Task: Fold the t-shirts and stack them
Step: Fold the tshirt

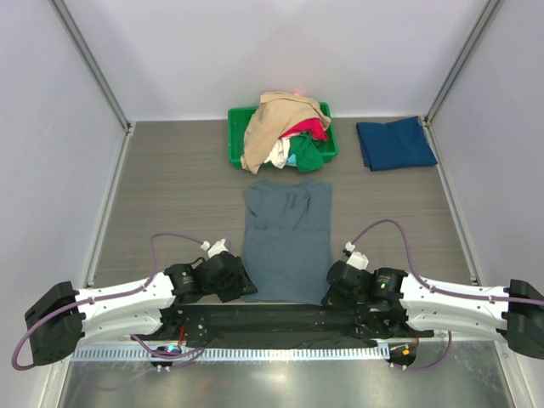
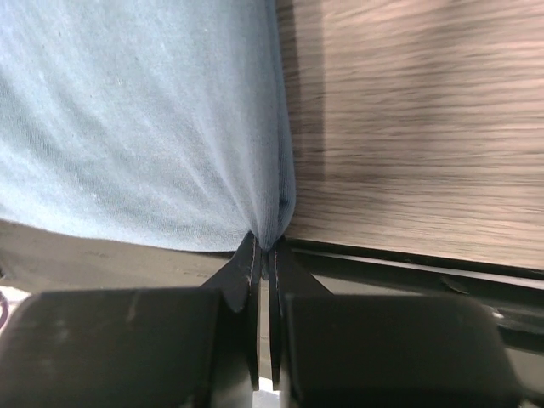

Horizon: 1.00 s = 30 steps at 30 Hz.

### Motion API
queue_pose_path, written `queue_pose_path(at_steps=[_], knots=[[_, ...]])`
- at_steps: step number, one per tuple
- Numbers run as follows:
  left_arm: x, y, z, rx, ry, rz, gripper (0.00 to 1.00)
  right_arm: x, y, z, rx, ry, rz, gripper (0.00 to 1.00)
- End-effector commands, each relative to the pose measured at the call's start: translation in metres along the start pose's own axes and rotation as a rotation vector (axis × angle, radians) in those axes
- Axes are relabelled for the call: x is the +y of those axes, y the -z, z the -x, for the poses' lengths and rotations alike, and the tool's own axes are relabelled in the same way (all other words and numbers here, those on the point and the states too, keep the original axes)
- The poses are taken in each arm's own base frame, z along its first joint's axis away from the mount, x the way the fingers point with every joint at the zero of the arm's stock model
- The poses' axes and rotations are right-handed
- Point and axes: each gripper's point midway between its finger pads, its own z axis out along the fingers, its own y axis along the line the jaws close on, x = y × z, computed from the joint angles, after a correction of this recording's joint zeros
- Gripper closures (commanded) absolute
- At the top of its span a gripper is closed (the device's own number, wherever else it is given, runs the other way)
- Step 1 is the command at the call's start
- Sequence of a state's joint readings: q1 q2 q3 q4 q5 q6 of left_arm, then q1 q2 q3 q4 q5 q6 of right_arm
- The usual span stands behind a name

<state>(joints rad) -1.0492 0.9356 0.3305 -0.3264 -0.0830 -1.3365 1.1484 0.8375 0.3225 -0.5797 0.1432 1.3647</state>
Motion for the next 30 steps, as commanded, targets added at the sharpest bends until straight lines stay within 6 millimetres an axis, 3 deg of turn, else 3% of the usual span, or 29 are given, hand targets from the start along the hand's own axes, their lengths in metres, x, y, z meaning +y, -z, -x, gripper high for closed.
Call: queue_pose_path(at_steps=[1,8,19,22,25,26,27,30], knots=[[0.02,-0.004,-0.009,0.02,-0.003,0.064,0.52,-0.014,0.006,0.025,-0.131,0.019,-0.082,0.99],[0.023,-0.004,-0.015,0.023,0.012,0.06,0.5,-0.018,0.013,0.031,-0.16,0.006,-0.089,0.99],[0.021,-0.01,-0.028,0.032,0.002,0.069,0.63,-0.018,0.011,0.03,-0.155,0.016,-0.096,0.99],[0.016,-0.014,-0.029,0.03,0.004,0.054,0.68,-0.019,0.011,0.029,-0.153,0.016,-0.098,0.99],[0.013,-0.017,-0.029,0.019,-0.005,0.059,0.82,-0.02,0.011,0.029,-0.152,0.016,-0.097,0.99],[0.012,-0.017,-0.028,0.016,-0.009,0.059,0.93,-0.02,0.011,0.03,-0.155,0.017,-0.097,0.99],[0.008,-0.016,-0.028,0.016,-0.011,0.05,0.98,-0.018,0.012,0.03,-0.154,0.014,-0.092,0.99],[-0.005,-0.009,-0.026,0.013,-0.022,0.023,1.0,-0.012,0.017,0.03,-0.149,0.019,-0.079,0.99]])
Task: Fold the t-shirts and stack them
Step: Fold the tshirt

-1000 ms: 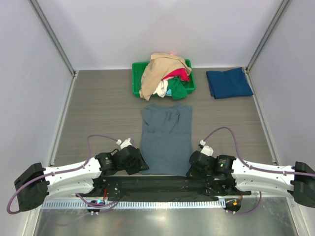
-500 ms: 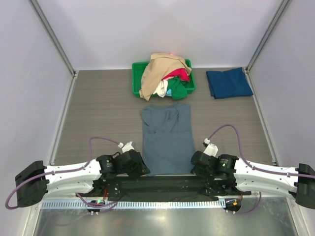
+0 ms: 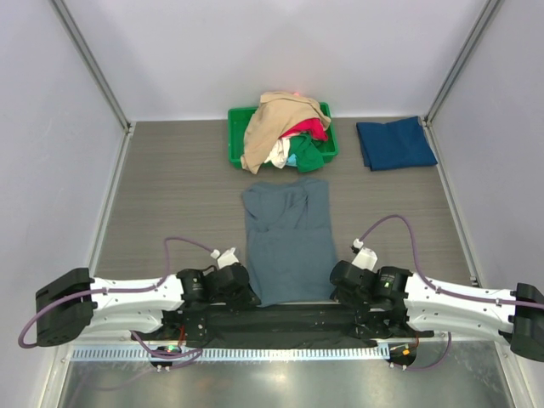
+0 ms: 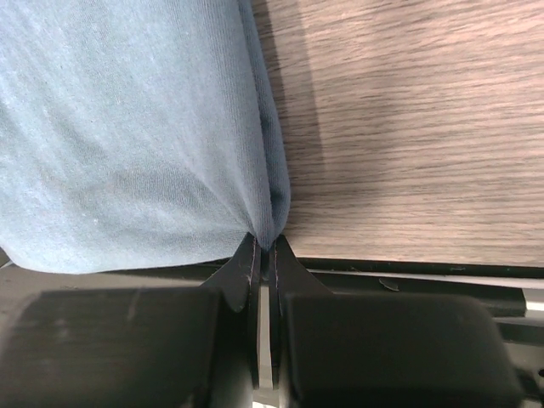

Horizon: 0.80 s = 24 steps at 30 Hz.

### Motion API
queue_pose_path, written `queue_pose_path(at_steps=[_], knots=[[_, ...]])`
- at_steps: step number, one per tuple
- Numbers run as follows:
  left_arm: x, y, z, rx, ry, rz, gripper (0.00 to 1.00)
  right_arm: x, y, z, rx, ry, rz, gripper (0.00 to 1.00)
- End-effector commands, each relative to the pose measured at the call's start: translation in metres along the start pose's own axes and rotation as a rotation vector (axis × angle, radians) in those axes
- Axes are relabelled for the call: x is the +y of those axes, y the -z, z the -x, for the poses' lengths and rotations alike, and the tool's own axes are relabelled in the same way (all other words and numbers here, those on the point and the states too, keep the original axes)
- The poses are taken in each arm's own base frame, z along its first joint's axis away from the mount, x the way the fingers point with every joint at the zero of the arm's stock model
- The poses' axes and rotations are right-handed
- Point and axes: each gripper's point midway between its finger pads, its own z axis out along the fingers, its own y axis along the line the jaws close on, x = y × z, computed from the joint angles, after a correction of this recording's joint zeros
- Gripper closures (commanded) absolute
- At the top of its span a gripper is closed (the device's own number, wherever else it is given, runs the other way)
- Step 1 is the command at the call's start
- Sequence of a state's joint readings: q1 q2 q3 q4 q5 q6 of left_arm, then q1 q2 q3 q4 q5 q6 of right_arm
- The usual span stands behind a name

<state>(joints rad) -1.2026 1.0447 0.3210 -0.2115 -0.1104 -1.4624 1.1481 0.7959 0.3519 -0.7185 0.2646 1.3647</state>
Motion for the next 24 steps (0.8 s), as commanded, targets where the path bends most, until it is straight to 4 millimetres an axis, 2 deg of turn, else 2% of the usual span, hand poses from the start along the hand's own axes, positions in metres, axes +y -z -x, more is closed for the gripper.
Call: queue_pose_path(at_steps=[1,5,6,7,10,11,12,14,15,16,17,19,20,23,24], knots=[[0.003,0.005,0.009,-0.05,-0.023,0.048,1.0,0.009,0.011,0.012,-0.042,0.001,0.013,0.99],[-0.008,0.029,0.026,-0.111,-0.051,0.077,1.0,0.019,0.03,0.029,-0.099,0.012,0.022,0.99],[-0.003,0.035,0.029,-0.119,-0.074,0.108,1.0,0.031,0.04,0.037,-0.118,0.023,0.052,0.99],[-0.016,0.043,0.034,-0.137,-0.078,0.088,1.0,0.035,0.045,0.041,-0.13,0.029,0.054,0.99],[-0.019,0.057,0.047,-0.184,-0.12,0.114,1.0,0.049,0.061,0.06,-0.19,0.057,0.038,0.99],[-0.032,0.066,0.053,-0.204,-0.123,0.094,1.0,0.049,0.064,0.067,-0.22,0.068,0.021,0.99],[-0.028,0.069,0.06,-0.229,-0.15,0.124,1.0,0.058,0.071,0.074,-0.236,0.072,0.024,0.99],[-0.038,0.077,0.075,-0.259,-0.142,0.119,1.0,0.061,0.074,0.09,-0.271,0.088,-0.002,0.99],[-0.04,0.078,0.081,-0.267,-0.146,0.12,0.99,0.067,0.08,0.098,-0.283,0.083,0.005,0.99],[-0.041,0.078,0.084,-0.255,-0.171,0.126,1.0,0.062,0.077,0.111,-0.298,0.088,-0.036,0.99],[-0.046,0.082,0.098,-0.279,-0.153,0.122,1.0,0.064,0.078,0.119,-0.306,0.085,-0.041,0.99],[-0.049,0.082,0.109,-0.273,-0.185,0.136,1.0,0.07,0.08,0.134,-0.311,0.084,-0.038,0.99],[-0.056,0.086,0.126,-0.301,-0.162,0.127,1.0,0.073,0.084,0.151,-0.337,0.083,-0.033,0.99],[-0.062,0.081,0.145,-0.284,-0.188,0.145,1.0,0.078,0.079,0.17,-0.338,0.113,-0.06,0.99],[-0.071,0.086,0.161,-0.306,-0.173,0.133,1.0,0.082,0.083,0.184,-0.36,0.098,-0.059,0.99]])
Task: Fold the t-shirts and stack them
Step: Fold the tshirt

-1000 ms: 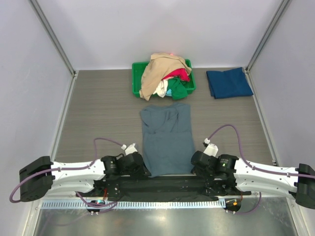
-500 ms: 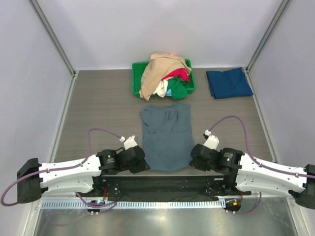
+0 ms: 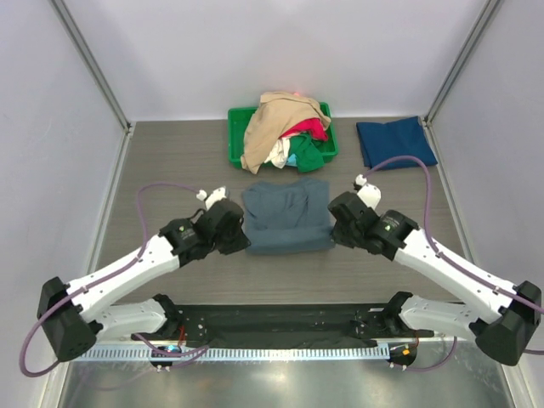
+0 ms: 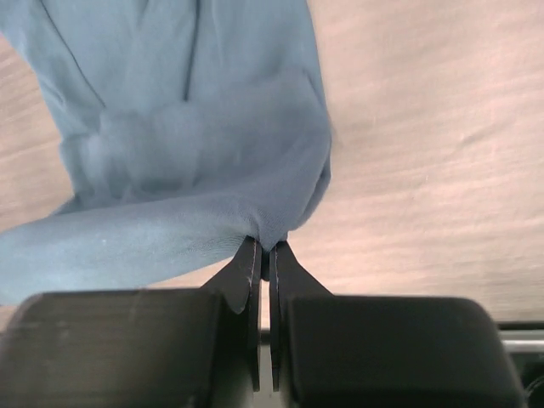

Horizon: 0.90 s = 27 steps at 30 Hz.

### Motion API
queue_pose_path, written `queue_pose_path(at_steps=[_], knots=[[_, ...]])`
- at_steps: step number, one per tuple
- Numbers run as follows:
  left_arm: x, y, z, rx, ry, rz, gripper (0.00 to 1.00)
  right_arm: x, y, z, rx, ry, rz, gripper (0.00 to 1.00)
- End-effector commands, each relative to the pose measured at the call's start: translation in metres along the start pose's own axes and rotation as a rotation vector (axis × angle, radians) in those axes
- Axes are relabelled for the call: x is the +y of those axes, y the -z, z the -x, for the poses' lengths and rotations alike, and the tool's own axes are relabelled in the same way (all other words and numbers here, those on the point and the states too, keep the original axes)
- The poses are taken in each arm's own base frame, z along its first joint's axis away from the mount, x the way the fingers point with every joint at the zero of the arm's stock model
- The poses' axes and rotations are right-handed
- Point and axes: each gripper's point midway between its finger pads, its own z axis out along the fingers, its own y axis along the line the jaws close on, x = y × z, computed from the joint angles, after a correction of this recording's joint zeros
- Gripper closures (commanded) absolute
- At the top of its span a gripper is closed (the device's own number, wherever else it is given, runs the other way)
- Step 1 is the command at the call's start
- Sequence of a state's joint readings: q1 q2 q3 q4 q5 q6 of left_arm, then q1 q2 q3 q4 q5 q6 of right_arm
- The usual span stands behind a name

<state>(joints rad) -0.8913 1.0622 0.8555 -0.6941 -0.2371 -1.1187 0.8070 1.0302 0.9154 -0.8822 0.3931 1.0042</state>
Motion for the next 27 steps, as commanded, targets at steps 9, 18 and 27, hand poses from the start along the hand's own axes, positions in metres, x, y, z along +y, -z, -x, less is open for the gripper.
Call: queue_pose_path(at_steps=[9,18,27], knots=[[-0.013,-0.038,0.096,0.008,-0.106,0.048,1.0,0.021,-0.034,0.103,-0.09,0.091,-0.038,0.99],[-0.004,-0.085,0.135,0.061,-0.057,0.074,1.0,0.025,-0.08,0.133,-0.049,0.082,-0.034,0.99],[0.006,-0.125,0.16,0.091,-0.034,0.109,1.0,0.022,-0.131,0.145,-0.004,0.075,-0.059,0.99]])
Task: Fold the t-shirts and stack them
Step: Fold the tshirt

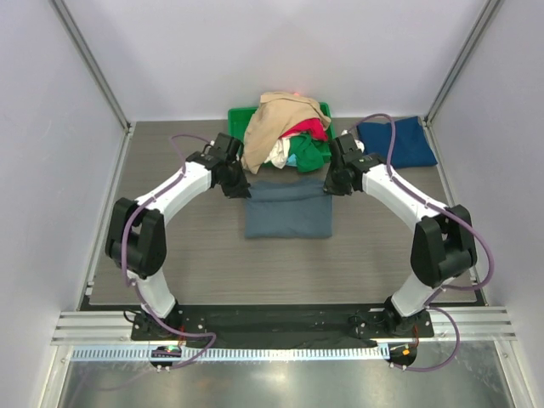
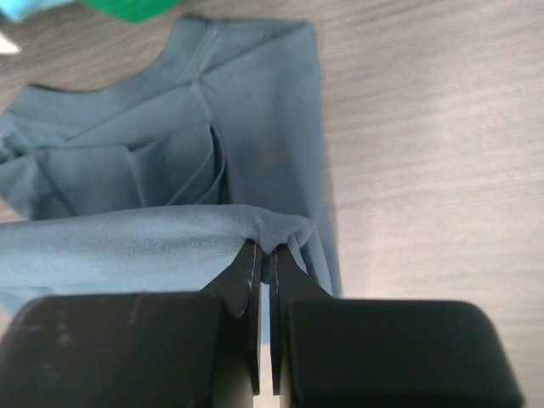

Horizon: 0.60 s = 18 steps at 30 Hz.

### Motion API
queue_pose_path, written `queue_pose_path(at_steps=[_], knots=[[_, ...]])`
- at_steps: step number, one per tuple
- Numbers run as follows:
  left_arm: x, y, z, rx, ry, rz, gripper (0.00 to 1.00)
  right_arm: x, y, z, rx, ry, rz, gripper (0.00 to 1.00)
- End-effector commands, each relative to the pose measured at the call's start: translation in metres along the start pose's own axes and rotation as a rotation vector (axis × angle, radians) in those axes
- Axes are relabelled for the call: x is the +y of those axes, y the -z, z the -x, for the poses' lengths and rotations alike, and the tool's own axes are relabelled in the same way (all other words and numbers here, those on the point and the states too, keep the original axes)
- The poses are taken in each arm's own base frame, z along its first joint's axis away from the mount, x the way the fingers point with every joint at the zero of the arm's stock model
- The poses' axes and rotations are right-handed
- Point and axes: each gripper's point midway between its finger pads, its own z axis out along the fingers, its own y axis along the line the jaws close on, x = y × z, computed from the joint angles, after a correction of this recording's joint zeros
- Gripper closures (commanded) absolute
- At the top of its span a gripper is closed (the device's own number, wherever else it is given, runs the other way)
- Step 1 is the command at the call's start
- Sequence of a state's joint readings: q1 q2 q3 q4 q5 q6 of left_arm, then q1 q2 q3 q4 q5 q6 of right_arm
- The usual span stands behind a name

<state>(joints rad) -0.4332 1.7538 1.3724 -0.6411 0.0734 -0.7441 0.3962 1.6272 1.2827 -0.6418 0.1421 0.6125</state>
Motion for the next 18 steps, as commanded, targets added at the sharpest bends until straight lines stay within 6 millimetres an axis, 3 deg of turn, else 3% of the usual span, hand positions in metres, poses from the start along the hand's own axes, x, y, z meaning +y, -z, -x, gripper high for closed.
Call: queue_pose_path(at_steps=[1,13,18], knots=[[0.007,-0.001,0.025,-0.034,-0.024,0.028,1.0,-0.003,-0.007,0.033,-0.067,0.013,-0.015,0.99],[0.029,-0.042,0.042,0.016,-0.001,0.101,1.0,0.002,-0.056,0.042,-0.014,0.016,-0.031,0.99],[0.027,-0.052,0.054,0.024,0.002,0.105,1.0,-0.002,-0.069,0.045,-0.011,0.005,-0.056,0.99]])
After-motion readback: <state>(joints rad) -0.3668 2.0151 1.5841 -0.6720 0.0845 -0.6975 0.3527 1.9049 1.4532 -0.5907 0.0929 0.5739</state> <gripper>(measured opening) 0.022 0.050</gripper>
